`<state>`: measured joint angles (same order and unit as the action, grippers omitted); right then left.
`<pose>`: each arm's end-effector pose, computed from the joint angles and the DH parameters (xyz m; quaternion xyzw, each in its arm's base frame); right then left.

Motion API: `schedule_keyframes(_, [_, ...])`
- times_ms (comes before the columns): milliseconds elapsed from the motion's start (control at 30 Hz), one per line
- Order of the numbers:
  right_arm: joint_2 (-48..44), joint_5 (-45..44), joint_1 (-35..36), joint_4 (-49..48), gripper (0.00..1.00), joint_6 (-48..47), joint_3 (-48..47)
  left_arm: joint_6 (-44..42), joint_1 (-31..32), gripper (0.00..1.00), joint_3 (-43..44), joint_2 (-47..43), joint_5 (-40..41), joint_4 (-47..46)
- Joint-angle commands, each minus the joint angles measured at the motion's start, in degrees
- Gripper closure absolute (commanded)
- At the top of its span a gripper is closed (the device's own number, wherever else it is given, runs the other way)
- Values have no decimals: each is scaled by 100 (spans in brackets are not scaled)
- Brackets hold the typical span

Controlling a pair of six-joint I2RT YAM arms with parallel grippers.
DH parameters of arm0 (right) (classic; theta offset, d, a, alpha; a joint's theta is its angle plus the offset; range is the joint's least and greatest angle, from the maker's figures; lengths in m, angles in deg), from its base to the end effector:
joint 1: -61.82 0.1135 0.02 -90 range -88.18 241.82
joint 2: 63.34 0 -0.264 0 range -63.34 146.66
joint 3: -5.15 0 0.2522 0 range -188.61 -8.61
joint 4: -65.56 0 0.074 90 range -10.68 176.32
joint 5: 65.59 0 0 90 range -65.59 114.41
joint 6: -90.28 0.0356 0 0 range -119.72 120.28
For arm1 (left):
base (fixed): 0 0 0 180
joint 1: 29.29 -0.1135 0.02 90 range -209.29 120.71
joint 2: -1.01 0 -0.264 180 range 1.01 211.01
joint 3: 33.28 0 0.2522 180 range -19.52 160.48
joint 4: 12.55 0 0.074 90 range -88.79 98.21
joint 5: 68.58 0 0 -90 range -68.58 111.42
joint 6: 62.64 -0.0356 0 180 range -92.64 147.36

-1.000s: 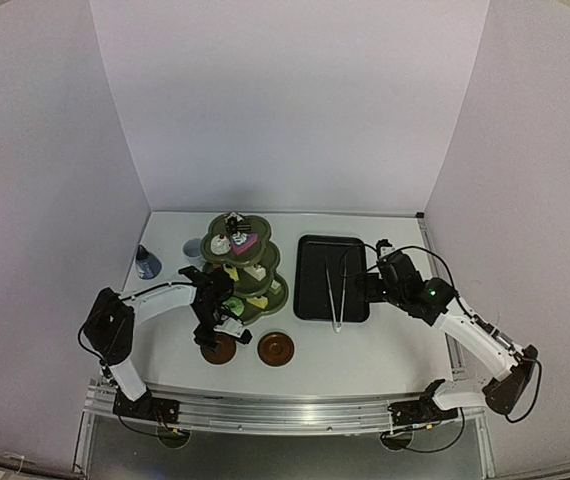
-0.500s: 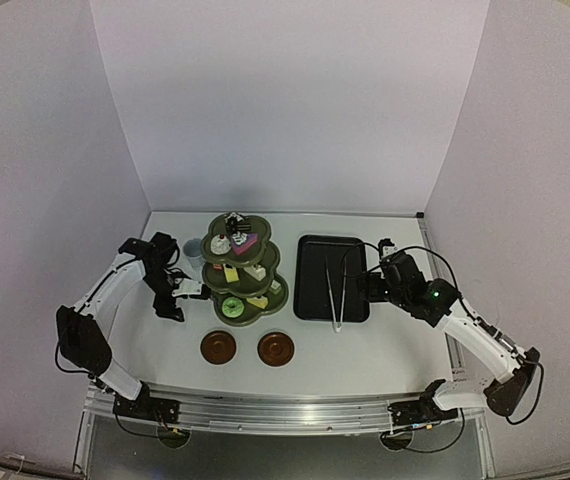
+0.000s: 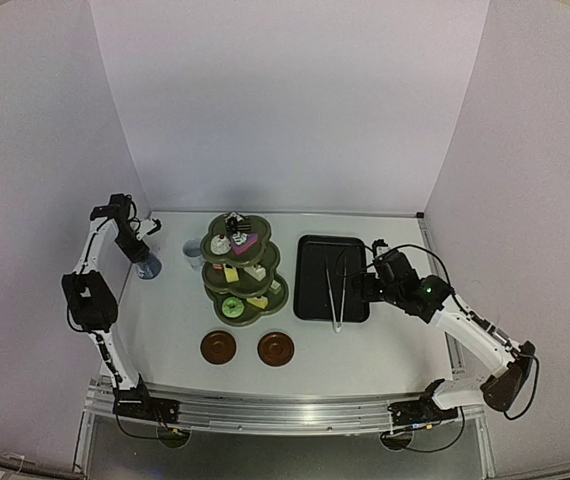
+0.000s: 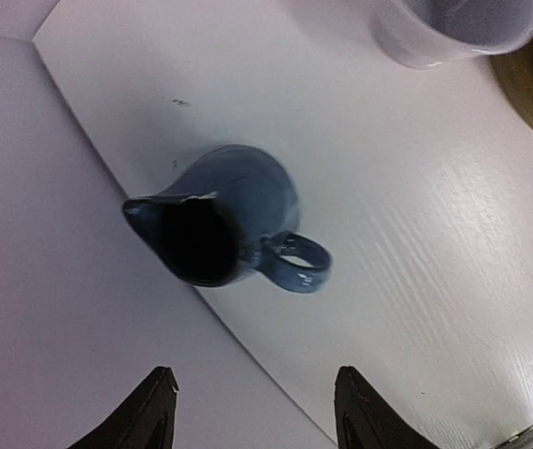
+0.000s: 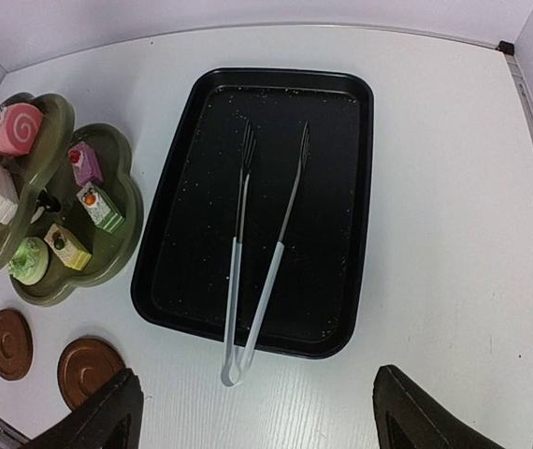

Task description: Serve the afternoon tea

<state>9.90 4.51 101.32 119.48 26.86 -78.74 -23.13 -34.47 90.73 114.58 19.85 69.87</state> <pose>0.2160 0.1624 0.3392 -0.0336 0.9062 0.0800 0.4139 0.4059 0.0358 0.2970 0.3824 0.9105 0.0612 0.1448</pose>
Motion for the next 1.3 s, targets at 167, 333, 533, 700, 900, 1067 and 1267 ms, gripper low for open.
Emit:
schedule_keyframes(167, [49, 116, -22, -20, 18, 113, 65, 1169, -269, 43, 2177, 1689, 958, -633])
schedule_keyframes(333, [36, 103, -22, -17, 18, 160, 121, 1851, -280, 54, 2376, 2038, 949, -745])
schedule_keyframes(533, [-4, 43, -23, -17, 18, 132, 137, 2281, -369, 54, 1949, 1888, 645, -711])
schedule_keyframes(700, [43, 49, -21, -17, 18, 136, 96, 2541, -383, 58, 1911, 2016, 571, -584])
schedule_keyframes(900, [62, 60, -18, -17, 18, 126, 34, 2712, -387, 66, 1842, 2164, 684, -615])
schedule_keyframes(1067, [-18, 40, -22, -17, 18, 183, 98, 2772, -383, 69, 1592, 2122, 687, -701])
schedule_keyframes(1267, [-40, 46, -22, -19, 18, 211, 119, 2865, -386, 72, 1347, 2103, 700, -870])
